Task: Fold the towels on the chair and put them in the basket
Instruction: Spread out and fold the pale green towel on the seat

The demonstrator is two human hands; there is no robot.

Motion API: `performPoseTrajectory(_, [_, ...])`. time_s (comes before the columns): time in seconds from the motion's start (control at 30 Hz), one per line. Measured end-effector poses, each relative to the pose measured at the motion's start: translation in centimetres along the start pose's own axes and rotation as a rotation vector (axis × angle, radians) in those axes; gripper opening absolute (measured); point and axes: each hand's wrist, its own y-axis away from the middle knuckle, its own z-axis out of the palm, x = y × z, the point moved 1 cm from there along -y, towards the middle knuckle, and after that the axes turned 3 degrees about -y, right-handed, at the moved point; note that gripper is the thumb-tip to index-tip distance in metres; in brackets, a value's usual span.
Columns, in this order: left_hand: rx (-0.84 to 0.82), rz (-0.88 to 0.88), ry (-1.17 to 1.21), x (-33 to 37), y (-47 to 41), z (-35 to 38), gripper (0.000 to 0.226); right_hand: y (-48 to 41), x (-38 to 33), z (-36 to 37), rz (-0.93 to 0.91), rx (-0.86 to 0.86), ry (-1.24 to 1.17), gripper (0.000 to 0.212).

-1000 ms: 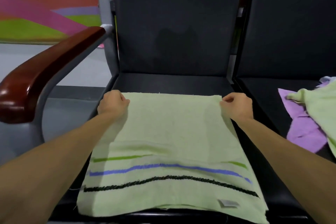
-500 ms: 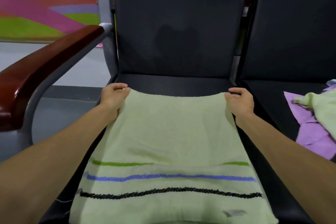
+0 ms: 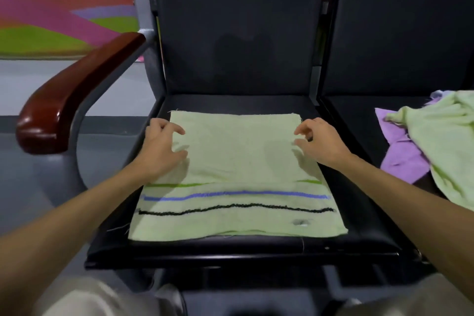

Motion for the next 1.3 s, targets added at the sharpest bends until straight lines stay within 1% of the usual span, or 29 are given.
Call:
performPoseTrajectory(0.03, [-0.024,0.057,-0.004,0.7,1.3,-0.5,0.031,1.3,-0.6,-0.5,-0.03,-0.054,-0.033,0.008])
performPoseTrajectory(0.07, [-0.072,0.102,0.009,1.4,2.6,-1.1,0.023,2.6,-1.2,-1.1,-0.047,-0.127,-0.079,0.006])
performPoseTrajectory(0.13, [-0.254,0.159,0.065,2.4,5.3,-2.2,0.016,5.1,-2.3,-2.2,-0.072,-0.338,-0.136,0.009])
performPoseTrajectory(0.2, [-0.413,0.197,0.07,2.5,7.5,-2.7,0.018,7.1,-2.9,-2.7,-0.113,-0.551,-0.123,0.01])
performPoseTrajectory(0.27, [-0.513,0.238,0.009,1.6,9.3,-2.8,0.026,8.8,-3.1,-2.7,-0.159,-0.655,-0.061,0.011])
performPoseTrajectory(0.3, [-0.547,0.268,-0.04,0.9,10.0,-2.8,0.035,9.6,-3.0,-2.6,-0.181,-0.692,-0.018,0.015])
performPoseTrajectory(0.37, [-0.564,0.317,-0.123,-0.1,10.8,-3.0,0.043,10.8,-2.7,-2.4,-0.226,-0.743,0.123,0.035])
performPoseTrajectory(0.43, [-0.549,0.355,-0.161,-0.6,11.1,-3.1,0.042,11.6,-2.3,-2.1,-0.269,-0.744,0.259,0.054])
performPoseTrajectory(0.5, [-0.54,0.402,-0.178,-0.4,11.4,-2.9,0.033,12.3,-1.9,-1.8,-0.321,-0.688,0.312,0.057])
performPoseTrajectory(0.57, [-0.512,0.42,-0.178,-0.1,11.7,-2.8,0.024,12.8,-1.5,-1.9,-0.339,-0.632,0.301,0.052])
performPoseTrajectory(0.63, [-0.435,0.392,-0.145,-0.1,11.8,-3.0,0.025,13.1,-1.1,-2.2,-0.351,-0.611,0.304,0.043])
performPoseTrajectory(0.7, [-0.405,0.363,-0.126,-0.1,11.9,-3.3,0.015,13.5,-0.7,-2.4,-0.364,-0.598,0.309,0.029])
performPoseTrajectory(0.77, [-0.409,0.356,-0.2,-0.1,12.1,-3.3,0.009,13.7,-0.1,-2.4,-0.376,-0.514,0.312,0.013])
performPoseTrajectory(0.83, [-0.408,0.354,-0.315,0.3,12.1,-3.2,0.009,13.7,0.4,-2.0,-0.375,-0.444,0.346,0.021])
performPoseTrajectory(0.87, [-0.398,0.341,-0.324,0.6,12.0,-3.1,0.01,13.6,0.5,-1.9,-0.363,-0.43,0.346,0.023])
performPoseTrajectory(0.97, [-0.427,0.254,-0.184,1.7,11.9,-3.2,0.01,13.6,-0.4,-2.1,-0.266,-0.438,0.241,0.02])
performPoseTrajectory(1.03, [-0.47,0.178,-0.081,1.9,12.1,-3.7,0.019,13.7,-1.0,-2.7,-0.202,-0.415,0.154,0.023])
performPoseTrajectory(1.1, [-0.428,0.14,-0.004,1.4,12.3,-4.3,0.026,13.7,-1.2,-3.2,-0.174,-0.443,0.132,0.018])
performPoseTrajectory(1.2, [-0.248,0.088,0.039,0.6,12.2,-5.5,0.027,13.9,-1.0,-3.4,-0.203,-0.566,0.244,0.016])
performPoseTrajectory(1.23, [-0.212,0.07,0.071,0.5,12.1,-5.9,0.022,13.9,-1.1,-3.7,-0.199,-0.61,0.254,0.021])
performPoseTrajectory(1.3, [-0.229,0.067,0.198,0.9,12.2,-6.5,0.018,13.6,-2.1,-4.7,-0.206,-0.69,0.281,0.032])
